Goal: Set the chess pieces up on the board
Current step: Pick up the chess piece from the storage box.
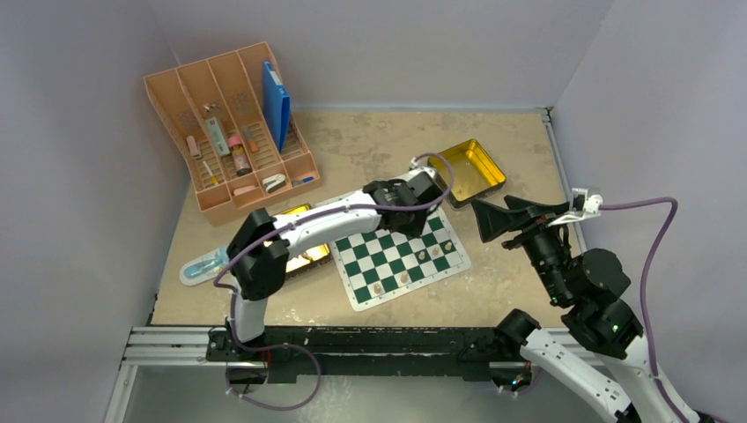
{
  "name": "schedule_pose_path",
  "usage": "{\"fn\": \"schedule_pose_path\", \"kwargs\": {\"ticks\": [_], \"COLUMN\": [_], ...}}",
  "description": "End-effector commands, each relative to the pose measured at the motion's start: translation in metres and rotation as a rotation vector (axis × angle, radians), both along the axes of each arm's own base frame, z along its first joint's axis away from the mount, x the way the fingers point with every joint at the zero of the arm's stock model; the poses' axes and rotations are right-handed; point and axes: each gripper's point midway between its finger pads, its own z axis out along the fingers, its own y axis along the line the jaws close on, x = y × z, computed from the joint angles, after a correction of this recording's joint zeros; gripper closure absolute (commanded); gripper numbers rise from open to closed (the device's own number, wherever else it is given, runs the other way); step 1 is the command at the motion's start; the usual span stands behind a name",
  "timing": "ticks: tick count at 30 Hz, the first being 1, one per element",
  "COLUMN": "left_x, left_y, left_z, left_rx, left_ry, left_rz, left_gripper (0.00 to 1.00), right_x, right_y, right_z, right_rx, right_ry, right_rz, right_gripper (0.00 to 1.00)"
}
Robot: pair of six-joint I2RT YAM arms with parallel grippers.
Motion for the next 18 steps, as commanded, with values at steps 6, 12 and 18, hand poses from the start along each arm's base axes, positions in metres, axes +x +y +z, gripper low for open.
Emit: {"fn": "schedule_pose_path", "kwargs": {"ticks": [6,12,18], "left_x": [0.028,0.028,0.013], "left_y": [0.092,0.166,0.235], "left_z": [0.040,0.046,0.044], "left_rx": [-0.032,0.036,-0.043], "left_ry": [-0.040,-0.027,0.051], "left_rz": [0.288,0.474,0.652], "left_gripper": [0.54,0.54,0.52], "right_x": [-0.001,0.001,0.003], "right_y": [0.020,0.030,0.036], "right_z": [-0.002,-0.008,-0.011], "right_rx": [0.025,0.022,0.022], "right_ry": [0.007,0.021,0.020], "right_rz": [0.085,0.122,0.141], "right_gripper": [0.03,0.03,0.03]}}
